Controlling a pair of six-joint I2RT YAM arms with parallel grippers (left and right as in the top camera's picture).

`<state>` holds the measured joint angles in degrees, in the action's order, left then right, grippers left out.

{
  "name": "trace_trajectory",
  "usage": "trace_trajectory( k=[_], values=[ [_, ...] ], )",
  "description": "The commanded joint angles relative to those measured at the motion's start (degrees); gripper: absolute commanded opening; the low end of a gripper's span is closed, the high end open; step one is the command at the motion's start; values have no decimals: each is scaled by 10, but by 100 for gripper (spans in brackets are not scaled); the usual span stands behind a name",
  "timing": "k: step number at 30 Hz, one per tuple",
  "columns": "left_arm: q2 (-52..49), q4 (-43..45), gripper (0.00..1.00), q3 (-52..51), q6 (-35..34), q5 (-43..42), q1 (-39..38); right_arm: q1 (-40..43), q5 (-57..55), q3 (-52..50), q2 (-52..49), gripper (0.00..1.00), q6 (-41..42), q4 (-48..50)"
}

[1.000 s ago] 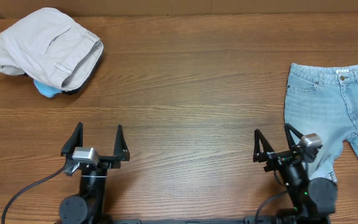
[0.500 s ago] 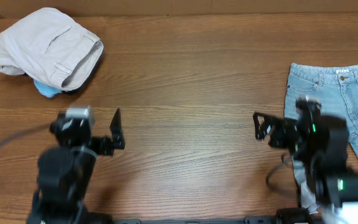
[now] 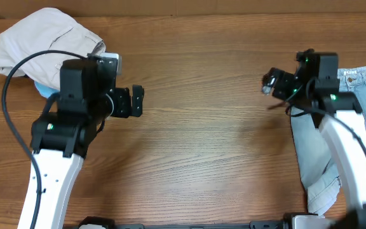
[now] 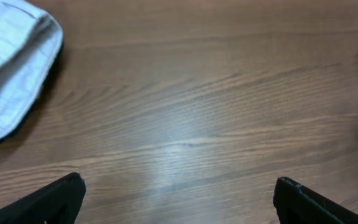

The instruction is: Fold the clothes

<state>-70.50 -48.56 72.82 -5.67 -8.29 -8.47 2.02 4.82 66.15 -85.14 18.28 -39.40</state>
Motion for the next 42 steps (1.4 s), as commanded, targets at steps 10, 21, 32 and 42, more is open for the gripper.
trace_trajectory(
  k=[10, 21, 32, 42],
  values=[
    [-9, -7, 100, 17, 1, -78, 6, 104, -20, 10, -182, 80, 53, 77],
    [-9, -12, 100, 17, 1, -77, 6, 90, -65, 10, -215, 79, 42, 113],
    [-9, -30, 100, 17, 1, -77, 6, 90, -63, 10, -265, 54, 42, 121],
    [-9, -19, 100, 17, 31, -36, 6, 26, 259, 49, -261, 5, -53, 126]
  ],
)
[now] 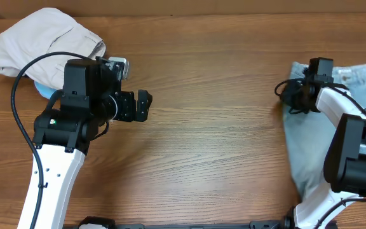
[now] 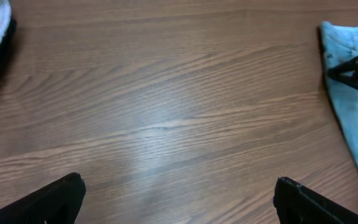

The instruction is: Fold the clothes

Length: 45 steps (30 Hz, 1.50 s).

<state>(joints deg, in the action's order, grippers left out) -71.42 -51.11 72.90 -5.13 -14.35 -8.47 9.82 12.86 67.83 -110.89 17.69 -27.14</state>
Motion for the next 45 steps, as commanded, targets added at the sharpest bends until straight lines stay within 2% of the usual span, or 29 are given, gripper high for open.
trace_trajectory(
  k=[1, 5, 7, 9, 12, 14, 17, 19, 24, 29, 31, 34, 36, 37, 38, 40, 42, 44, 45],
  values=[
    [1, 13, 100, 16, 26, 38, 6, -80, 199, 42, -3, 4, -62, -3],
    [1, 23, 100, 19, 23, 81, 6, -212, 202, 91, -3, 4, -125, -54],
    [1, 22, 100, 24, 23, 110, 6, -283, 168, 122, -3, 7, -153, -94],
    [1, 21, 100, 35, 11, 139, 6, -358, 118, 154, -3, 15, -183, -136],
    [1, 21, 100, 59, 4, 148, 6, -460, 43, 193, -3, 34, -241, -190],
    [1, 23, 100, 71, 4, 148, 6, -518, -44, 209, -3, 46, -248, -212],
    [1, 32, 100, 77, 4, 149, 6, -575, -171, 220, -1, 46, -235, -230],
    [0, 36, 100, 77, 4, 150, 6, -592, -240, 220, 3, 45, -186, -233],
    [-12, 36, 98, 77, 4, 145, 6, -558, -262, 220, 27, 45, -73, -250],
    [-62, 37, 84, 77, 4, 70, 0, -467, -261, 220, 69, 43, 40, -291],
    [-91, 37, 74, 77, 4, 63, -5, -423, -249, 220, 89, 43, 83, -314],
    [-139, 43, 67, 77, 3, 38, -16, -359, -203, 220, 118, 43, 110, -340],
    [-165, 60, 57, 77, -5, 3, -20, -316, -164, 220, 137, 44, 110, -352],
    [-179, 75, 43, 77, -11, -24, -22, -295, -150, 220, 145, 45, 110, -358],
    [-191, 91, 35, 77, -13, -50, -23, -278, -139, 220, 151, 46, 110, -363],
    [-216, 127, 6, 77, -13, -86, -26, -247, -124, 220, 157, 50, 110, -372],
    [-247, 159, 4, 77, -13, -78, -38, -218, -102, 220, 157, 60, 110, -377],
    [-281, 172, 15, 77, -12, -49, -55, -197, -85, 220, 156, 71, 110, -378],
    [-301, 174, 15, 77, -4, -38, -66, -187, -82, 220, 156, 76, 110, -378]
  ],
)
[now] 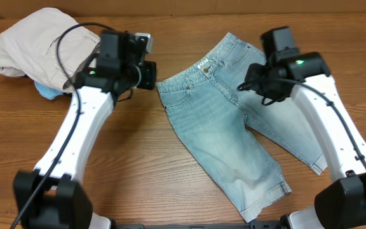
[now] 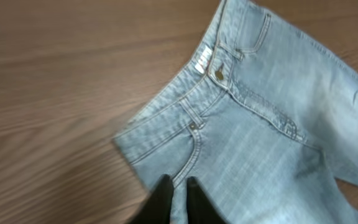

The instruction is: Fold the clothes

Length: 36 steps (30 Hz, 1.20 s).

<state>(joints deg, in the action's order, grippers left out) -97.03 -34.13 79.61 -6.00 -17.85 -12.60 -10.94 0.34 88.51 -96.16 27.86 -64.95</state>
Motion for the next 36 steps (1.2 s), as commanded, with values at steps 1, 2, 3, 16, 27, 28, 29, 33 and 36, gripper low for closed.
trace_trajectory(
  k=[1, 2, 3, 16, 27, 28, 29, 33, 36],
  values=[
    [-59, 8, 14, 10, 13, 3, -31, 27, 43, 14, 9, 79, 9, -1],
    [-76, 14, 7, 10, 27, 5, -38, 33, 43, 14, 9, 81, 9, -1],
    [-94, 22, 4, 10, 43, 5, -45, 38, 43, 14, 9, 85, 9, -2],
    [-249, 83, 4, 10, 9, 47, -47, 46, 27, 10, 9, 96, 7, -27],
    [-274, -30, 4, 10, -92, 209, 99, 46, 17, -57, 7, 98, 7, -16],
    [-274, -35, 4, 9, -92, 202, 115, 46, 17, -74, 7, 98, 8, -10],
    [-274, -41, 4, 9, -93, 196, 129, 46, 17, -93, 7, 98, 12, -2],
    [-273, -82, 4, 9, -123, 179, 170, 46, 18, -195, 7, 93, 39, 60],
    [-273, -104, 4, 9, -118, 160, 177, 46, 21, -266, 7, 57, 54, 119]
  ],
)
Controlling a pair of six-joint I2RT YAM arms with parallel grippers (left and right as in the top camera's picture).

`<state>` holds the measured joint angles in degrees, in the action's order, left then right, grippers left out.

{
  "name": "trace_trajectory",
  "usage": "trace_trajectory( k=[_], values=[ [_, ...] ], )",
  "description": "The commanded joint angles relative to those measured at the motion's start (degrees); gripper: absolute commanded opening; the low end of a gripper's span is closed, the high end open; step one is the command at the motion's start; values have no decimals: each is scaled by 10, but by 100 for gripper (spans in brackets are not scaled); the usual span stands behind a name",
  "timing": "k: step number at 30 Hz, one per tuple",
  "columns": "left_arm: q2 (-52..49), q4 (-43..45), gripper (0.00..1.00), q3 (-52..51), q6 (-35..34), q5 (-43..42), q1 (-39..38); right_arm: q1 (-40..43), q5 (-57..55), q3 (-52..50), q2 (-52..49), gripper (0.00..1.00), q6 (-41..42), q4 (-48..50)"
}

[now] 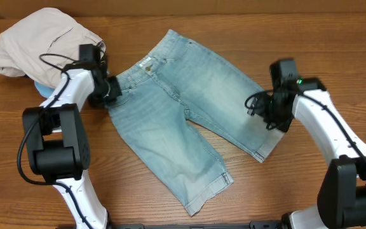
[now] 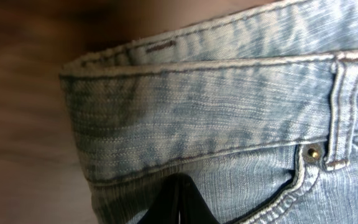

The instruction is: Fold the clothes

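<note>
Light blue denim shorts (image 1: 183,121) lie spread flat on the wooden table, waistband at the upper left and both legs running to the lower right. My left gripper (image 1: 110,89) sits at the waistband's left corner. In the left wrist view its fingertips (image 2: 179,190) are pressed together on the denim (image 2: 229,93) just below the waistband, beside a pocket rivet. My right gripper (image 1: 264,117) rests at the outer edge of the right leg near its hem. Whether its jaws are open or shut does not show from above.
A crumpled beige garment (image 1: 43,38) is heaped at the back left corner, with a bit of light blue cloth (image 1: 43,90) showing under it, close to my left arm. Bare wooden table (image 1: 335,38) lies right of the shorts and along the front.
The shorts have shifted left and lie flatter and more spread out. My left gripper moved left and down with the waistband corner. My right gripper went from the waist area to the right leg's hem.
The shorts lay bunched at the far right by my right gripper, with my left gripper open over bare table. Then my right gripper was at their edge. Later they lay mid-table with both grippers at the waistband. Now they are spread left of centre.
</note>
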<state>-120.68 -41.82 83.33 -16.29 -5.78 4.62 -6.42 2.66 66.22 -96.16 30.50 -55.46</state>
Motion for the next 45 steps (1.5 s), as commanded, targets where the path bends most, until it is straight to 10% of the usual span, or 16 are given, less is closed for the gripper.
trace_trajectory(
  k=[1, 4, 5, 7, 10, 13, 24, 29, 34, 36, 42, 45],
  values=[
    [-37, -32, 4, -28, -11, 35, 5, 1, -2, -60, 7, 42, 33, 43],
    [-37, -37, 4, -28, 1, 1, -1, 2, -7, -109, 7, 33, 76, 96],
    [-36, -36, 4, -28, 4, -12, -3, 2, -12, -124, 7, 56, 89, 112],
    [-32, -34, 4, -28, 12, -37, -7, 5, -25, -156, 4, 65, 116, 142],
    [-17, -31, 4, -28, 32, -64, -9, 16, -26, -188, -8, 51, 127, 179],
    [4, -32, 4, -23, 65, -89, -9, 34, -26, -202, -29, 17, 135, 208],
    [151, -31, 23, -14, 164, -233, -9, 210, -8, -162, -80, 11, 50, 456],
    [176, -27, 51, -14, 170, -245, -18, 248, 122, -71, -78, 46, -26, 391],
    [165, -22, 100, -14, 197, -243, -56, 252, 142, -28, -78, 49, -39, 325],
    [160, -7, 94, -14, 209, -242, -79, 252, 185, -19, -77, 49, -64, 289],
    [139, 22, 8, -14, 239, -140, -149, 247, 315, -9, -66, 52, -101, 150],
    [131, 37, 10, -14, 217, -90, -167, 238, 315, -9, -57, 52, -154, 68]
  ],
)
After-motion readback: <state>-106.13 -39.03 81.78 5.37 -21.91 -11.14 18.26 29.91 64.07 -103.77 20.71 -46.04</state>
